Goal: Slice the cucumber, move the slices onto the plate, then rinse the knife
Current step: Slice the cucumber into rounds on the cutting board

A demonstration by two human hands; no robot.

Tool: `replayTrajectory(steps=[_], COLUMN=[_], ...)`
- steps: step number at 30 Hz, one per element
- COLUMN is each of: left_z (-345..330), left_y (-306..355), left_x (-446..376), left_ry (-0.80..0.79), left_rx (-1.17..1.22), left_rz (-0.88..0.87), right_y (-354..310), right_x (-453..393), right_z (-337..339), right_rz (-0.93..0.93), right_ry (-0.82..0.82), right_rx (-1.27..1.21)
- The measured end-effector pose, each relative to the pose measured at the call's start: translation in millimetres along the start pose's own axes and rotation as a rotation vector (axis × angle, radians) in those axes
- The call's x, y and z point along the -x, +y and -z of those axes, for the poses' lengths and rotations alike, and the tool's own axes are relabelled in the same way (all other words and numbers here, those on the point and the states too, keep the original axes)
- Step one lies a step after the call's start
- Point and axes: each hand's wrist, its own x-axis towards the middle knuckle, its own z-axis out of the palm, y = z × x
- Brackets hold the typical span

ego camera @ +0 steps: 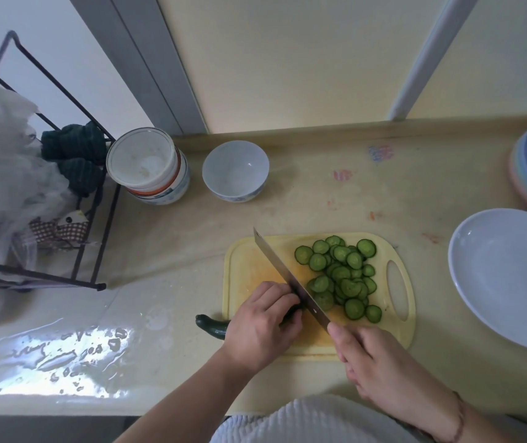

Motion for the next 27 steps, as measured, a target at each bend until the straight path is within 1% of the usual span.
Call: replayTrajectory(steps=[7,13,17,23,27], left_z=[-0.9,-2.1,-1.1,0.8,2.8], left_y=[-2.4,-2.0,-1.4,0.2,0.1], left_x=[0.7,0.5,0.6,0.8,0.8], left_ry=[-0.007,-0.005,-0.003,-0.013,0.024], left_rx=[0.003,0.005,-0.001,-0.013,-0.014], left_rz=[0.006,0.018,0.012,-0.005,-0.047], right_y=[-1.7,1.9,4.5,8.7,3.5], right_x=[-13.9,-37.5,-40.1,-32.4,-26.1], right_z=[-7.3,-16.4,-4.1,17.0,18.9], right_rz=[0.003,-0.011,-0.079,-0.18,-0.154], right_ry=[-0.005,-0.01,-0.069,-0.113,-0.154], right_rx=[0.035,0.125,-0.027,-0.163,-0.197])
